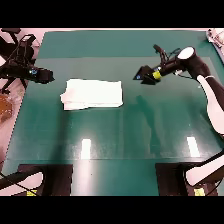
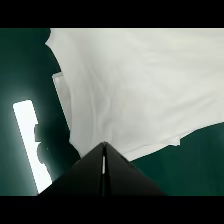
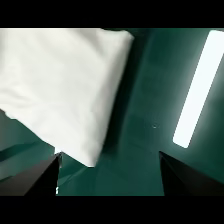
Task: Fold the shirts.
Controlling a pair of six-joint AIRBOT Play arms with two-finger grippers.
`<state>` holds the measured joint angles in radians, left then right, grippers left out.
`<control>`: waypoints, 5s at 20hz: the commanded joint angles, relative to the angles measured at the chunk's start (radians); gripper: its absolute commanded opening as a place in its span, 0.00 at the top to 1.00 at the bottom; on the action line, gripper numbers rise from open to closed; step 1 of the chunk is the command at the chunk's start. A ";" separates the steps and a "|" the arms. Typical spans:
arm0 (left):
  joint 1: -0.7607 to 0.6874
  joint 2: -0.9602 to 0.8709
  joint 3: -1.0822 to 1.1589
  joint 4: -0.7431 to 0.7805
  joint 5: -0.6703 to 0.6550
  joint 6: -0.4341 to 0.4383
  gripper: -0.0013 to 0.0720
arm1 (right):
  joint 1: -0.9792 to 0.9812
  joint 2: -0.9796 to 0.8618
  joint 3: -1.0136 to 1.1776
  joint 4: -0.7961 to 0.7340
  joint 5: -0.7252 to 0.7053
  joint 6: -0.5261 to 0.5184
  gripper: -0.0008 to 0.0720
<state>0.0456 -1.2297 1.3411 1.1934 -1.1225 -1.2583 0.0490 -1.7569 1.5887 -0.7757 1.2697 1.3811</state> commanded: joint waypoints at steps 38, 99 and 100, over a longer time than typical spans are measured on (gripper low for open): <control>0.001 0.268 0.000 -0.179 -0.354 -0.107 0.95 | -0.381 0.127 0.445 0.310 -0.084 0.185 0.96; 0.000 0.267 0.000 -0.184 -0.276 -0.102 0.95 | -1.616 0.360 0.037 -0.693 0.501 0.373 0.02; 0.000 0.267 0.000 -0.184 -0.279 -0.102 0.95 | -1.608 0.360 0.064 -0.682 0.489 0.373 0.02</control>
<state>0.0456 -0.9627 1.3411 1.0100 -1.4014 -1.3609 -1.5631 -1.3998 1.6306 -1.4830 1.7836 1.7390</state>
